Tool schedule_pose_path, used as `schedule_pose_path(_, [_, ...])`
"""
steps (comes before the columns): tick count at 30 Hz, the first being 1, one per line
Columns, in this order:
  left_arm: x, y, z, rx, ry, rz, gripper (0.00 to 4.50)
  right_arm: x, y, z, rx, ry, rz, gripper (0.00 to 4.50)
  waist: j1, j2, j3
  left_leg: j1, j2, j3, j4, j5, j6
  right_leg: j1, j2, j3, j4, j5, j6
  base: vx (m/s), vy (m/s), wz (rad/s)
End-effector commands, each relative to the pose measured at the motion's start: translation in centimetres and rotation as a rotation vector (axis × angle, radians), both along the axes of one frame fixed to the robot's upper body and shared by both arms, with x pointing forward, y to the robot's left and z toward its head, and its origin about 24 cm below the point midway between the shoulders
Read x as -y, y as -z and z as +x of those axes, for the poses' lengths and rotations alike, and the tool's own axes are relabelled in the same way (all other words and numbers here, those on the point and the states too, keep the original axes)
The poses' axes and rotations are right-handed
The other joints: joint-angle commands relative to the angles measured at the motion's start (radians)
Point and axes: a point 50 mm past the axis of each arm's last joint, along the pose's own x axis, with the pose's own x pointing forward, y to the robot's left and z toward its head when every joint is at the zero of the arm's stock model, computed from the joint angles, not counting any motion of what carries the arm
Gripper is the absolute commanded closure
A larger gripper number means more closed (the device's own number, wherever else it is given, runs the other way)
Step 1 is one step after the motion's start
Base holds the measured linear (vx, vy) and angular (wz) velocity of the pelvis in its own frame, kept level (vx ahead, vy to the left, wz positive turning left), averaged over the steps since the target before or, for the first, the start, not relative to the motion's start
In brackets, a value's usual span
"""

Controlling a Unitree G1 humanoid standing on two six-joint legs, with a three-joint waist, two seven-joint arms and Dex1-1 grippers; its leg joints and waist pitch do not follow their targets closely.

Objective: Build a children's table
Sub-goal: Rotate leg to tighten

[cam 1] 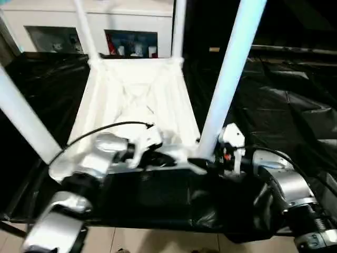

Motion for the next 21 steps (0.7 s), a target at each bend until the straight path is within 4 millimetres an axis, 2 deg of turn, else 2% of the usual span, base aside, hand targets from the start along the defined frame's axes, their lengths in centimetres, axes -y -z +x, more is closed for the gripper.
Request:
schedule_pose_path(1, [0.2, 0.9, -0.7, -0.05, 0.026, -0.013, 4.5, 0.2, -0.4, 0.0, 0.001, -0.019, -0.007, 1.61, 0.003, -0.009, -0.052, -0.001, 0.028, -0.006, -0.059, -0.121, 0.101, 0.052, -0.041, 0.038, -0.047, -0.038, -0.283, 0.0, 0.0, 0.0])
schedule_pose_path(2, [0.2, 0.8, -0.6, -0.048, 0.026, -0.013, 4.5, 0.1, -0.4, 0.0, -0.001, -0.023, -0.009, 1.61, 0.005, -0.007, -0.053, 0.0, 0.028, -0.005, -0.058, -0.119, 0.106, 0.053, -0.043, 0.038, -0.046, -0.026, -0.287, 0.0, 0.0, 0.0])
schedule_pose_path(4, [0.2, 0.8, -0.6, -0.047, 0.025, -0.012, 4.5, 0.1, -0.3, 0.0, -0.003, -0.028, -0.009, 1.89, 0.007, -0.008, -0.052, -0.001, 0.028, -0.005, -0.058, -0.124, 0.106, 0.054, -0.044, 0.038, -0.047, -0.037, -0.287, 0.0, 0.0, 0.0])
schedule_pose_path(6, [0.1, 0.7, -0.6, -0.045, 0.025, -0.013, 4.5, 0.1, -0.3, -0.2, -0.012, -0.04, -0.008, 1.98, 0.007, -0.009, -0.051, 0.0, 0.028, -0.005, -0.059, -0.146, 0.095, 0.053, -0.045, 0.038, -0.052, -0.085, -0.277, 0.0, 0.0, 0.0])
schedule_pose_path(10, [0.3, 0.7, -0.6, -0.036, 0.019, -0.018, 4.5, 0.0, -0.1, -0.5, -0.023, -0.05, -0.003, 2.25, 0.008, -0.009, -0.051, 0.0, 0.028, -0.007, -0.06, -0.143, 0.087, 0.054, -0.044, 0.038, -0.052, -0.09, -0.268, 0.0, 0.0, 0.0])
schedule_pose_path(13, [0.9, 0.7, 0.2, 0.015, -0.082, -0.024, 4.5, -0.2, 0.3, -0.7, -0.023, -0.012, 0.019, 2.39, 0.007, -0.012, -0.051, -0.001, 0.027, -0.006, -0.058, -0.141, 0.089, 0.054, -0.045, 0.039, -0.052, -0.086, -0.269, 0.0, 0.0, 0.0])
schedule_pose_path(16, [2.1, 1.0, 1.4, 0.07, -0.238, -0.023, 4.5, -0.7, 1.1, 0.1, -0.029, 0.161, 0.02, 2.45, 0.006, -0.014, -0.045, 0.004, 0.026, -0.007, -0.062, -0.188, 0.069, 0.047, -0.046, 0.04, -0.067, -0.193, -0.244, 0.0, 0.0, 0.0])
schedule_pose_path(18, [2.4, 1.1, 1.6, 0.077, -0.272, -0.02, 4.5, -0.9, 1.5, 0.4, -0.033, 0.23, 0.019, 2.49, 0.001, -0.016, -0.042, 0.001, 0.023, -0.011, -0.067, -0.219, 0.04, 0.047, -0.047, 0.038, -0.077, -0.305, -0.205, 0.0, 0.0, 0.0])
schedule_pose_path(19, [3.3, 1.3, 1.9, 0.082, -0.321, -0.023, 4.5, -1.1, 2.0, 1.0, -0.034, 0.348, 0.019, 2.5, 0.002, -0.016, -0.043, 0.003, 0.022, -0.012, -0.067, -0.225, 0.035, 0.046, -0.049, 0.037, -0.081, -0.334, -0.192, 0.0, 0.0, 0.0])
schedule_pose_path(20, [3.5, 1.3, 2.0, 0.083, -0.332, -0.023, 4.5, -1.1, 2.1, 1.1, -0.037, 0.373, 0.021, 2.5, -0.001, -0.014, -0.04, 0.007, 0.022, -0.012, -0.068, -0.242, 0.025, 0.038, -0.049, 0.039, -0.087, -0.379, -0.175, 0.0, 0.0, 0.0])
schedule_pose_path(21, [4.0, 1.3, 2.1, 0.085, -0.359, -0.025, 4.5, -1.2, 2.4, 1.3, -0.046, 0.428, 0.027, 2.5, -0.002, -0.015, -0.041, 0.005, 0.022, -0.015, -0.07, -0.254, 0.019, 0.04, -0.049, 0.037, -0.091, -0.417, -0.159, 0.0, 0.0, 0.0])
